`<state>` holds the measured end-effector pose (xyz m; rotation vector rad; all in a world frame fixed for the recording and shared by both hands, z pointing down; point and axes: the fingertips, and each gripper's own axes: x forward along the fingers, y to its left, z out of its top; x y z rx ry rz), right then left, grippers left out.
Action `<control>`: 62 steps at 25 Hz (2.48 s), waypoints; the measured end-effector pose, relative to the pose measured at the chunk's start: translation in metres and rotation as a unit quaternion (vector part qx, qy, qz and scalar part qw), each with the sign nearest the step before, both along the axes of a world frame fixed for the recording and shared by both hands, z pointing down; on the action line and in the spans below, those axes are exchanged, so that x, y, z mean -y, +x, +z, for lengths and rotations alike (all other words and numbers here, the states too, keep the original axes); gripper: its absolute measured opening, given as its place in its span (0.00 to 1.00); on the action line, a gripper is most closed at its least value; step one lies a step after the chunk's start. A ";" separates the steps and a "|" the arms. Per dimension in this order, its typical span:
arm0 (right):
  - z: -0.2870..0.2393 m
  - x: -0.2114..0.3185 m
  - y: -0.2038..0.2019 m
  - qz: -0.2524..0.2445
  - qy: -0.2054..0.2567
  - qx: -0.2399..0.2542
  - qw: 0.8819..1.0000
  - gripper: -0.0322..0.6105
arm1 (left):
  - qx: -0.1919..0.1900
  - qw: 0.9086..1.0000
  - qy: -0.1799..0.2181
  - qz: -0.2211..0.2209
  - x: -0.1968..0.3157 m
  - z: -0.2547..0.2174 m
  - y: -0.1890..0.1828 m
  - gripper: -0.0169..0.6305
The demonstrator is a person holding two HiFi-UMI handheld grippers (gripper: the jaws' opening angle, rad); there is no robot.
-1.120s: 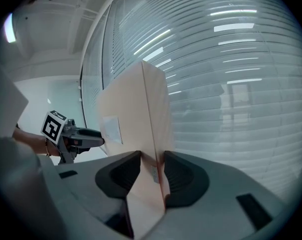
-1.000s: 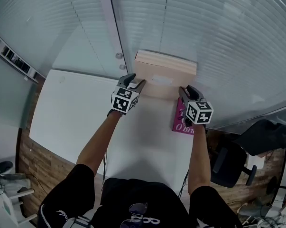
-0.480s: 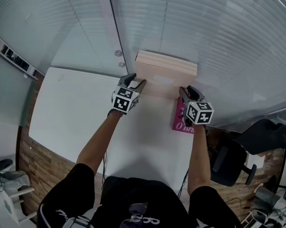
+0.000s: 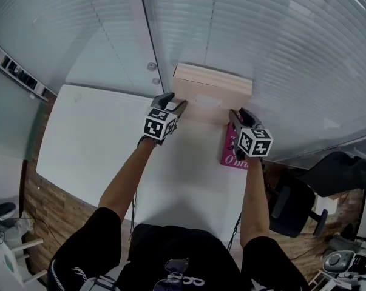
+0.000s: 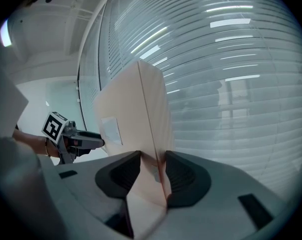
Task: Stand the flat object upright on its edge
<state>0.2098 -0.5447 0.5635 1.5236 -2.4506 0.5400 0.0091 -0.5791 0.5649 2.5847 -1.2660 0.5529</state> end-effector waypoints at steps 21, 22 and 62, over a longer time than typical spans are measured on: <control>-0.025 -0.054 -0.006 0.024 0.004 -0.008 1.000 0.30 | -0.037 0.999 0.025 -0.019 -0.058 -0.043 -0.022 0.35; -0.026 -0.058 -0.007 0.024 0.005 -0.010 1.000 0.30 | -0.037 0.999 0.029 -0.022 -0.062 -0.046 -0.025 0.34; -0.028 -0.194 -0.039 0.026 0.052 -0.036 0.998 0.09 | -0.032 0.998 0.046 -0.042 -0.222 -0.032 -0.038 0.06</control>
